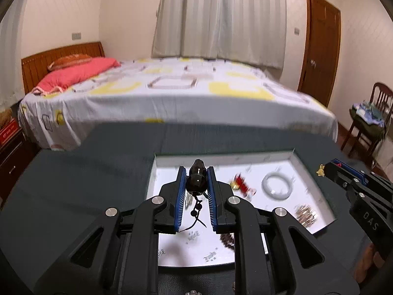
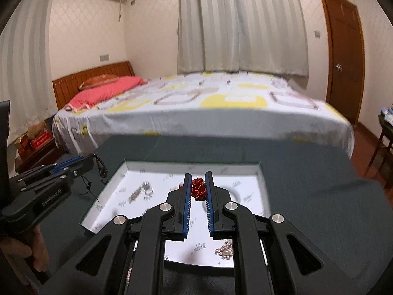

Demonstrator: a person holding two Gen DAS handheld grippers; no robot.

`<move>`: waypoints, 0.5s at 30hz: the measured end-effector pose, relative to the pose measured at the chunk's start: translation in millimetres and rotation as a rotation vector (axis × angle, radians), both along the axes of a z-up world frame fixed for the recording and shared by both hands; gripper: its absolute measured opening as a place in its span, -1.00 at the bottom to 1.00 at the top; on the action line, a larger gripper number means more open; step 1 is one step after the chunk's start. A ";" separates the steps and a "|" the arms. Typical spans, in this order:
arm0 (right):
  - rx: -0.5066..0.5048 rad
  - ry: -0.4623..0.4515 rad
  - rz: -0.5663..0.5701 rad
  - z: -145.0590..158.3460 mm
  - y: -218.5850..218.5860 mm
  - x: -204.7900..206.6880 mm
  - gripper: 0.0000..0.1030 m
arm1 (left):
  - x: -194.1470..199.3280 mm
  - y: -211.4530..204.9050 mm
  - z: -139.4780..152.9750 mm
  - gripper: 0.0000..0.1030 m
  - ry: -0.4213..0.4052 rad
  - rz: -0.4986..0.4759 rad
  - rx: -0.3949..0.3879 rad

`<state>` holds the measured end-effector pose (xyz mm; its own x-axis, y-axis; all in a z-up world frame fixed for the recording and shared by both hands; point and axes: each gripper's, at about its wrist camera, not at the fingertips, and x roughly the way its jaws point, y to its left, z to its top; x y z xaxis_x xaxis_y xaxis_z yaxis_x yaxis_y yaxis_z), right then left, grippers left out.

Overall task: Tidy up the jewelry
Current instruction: 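Carry the black tassel and red knot charm into the box and open both tools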

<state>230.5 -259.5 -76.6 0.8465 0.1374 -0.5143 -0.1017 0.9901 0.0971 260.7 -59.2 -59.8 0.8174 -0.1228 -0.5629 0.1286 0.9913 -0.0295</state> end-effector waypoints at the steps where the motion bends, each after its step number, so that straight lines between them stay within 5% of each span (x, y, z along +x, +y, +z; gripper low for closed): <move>1: -0.007 0.022 0.002 -9.3 1.9 5.5 -0.77 | 2.8 0.3 -5.9 -0.67 0.014 0.000 0.003; 10: -0.030 0.184 0.013 -66.8 9.6 34.1 -0.77 | 30.5 5.2 -68.3 -0.67 0.164 0.010 0.032; 15: -0.032 0.215 0.016 -74.7 9.2 38.4 -0.77 | 36.9 4.0 -83.3 -0.67 0.208 0.000 0.042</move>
<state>269.0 -250.3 -151.3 0.7149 0.1304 -0.6869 -0.0979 0.9914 0.0863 297.6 -55.1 -143.1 0.6828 -0.0959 -0.7243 0.1239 0.9922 -0.0145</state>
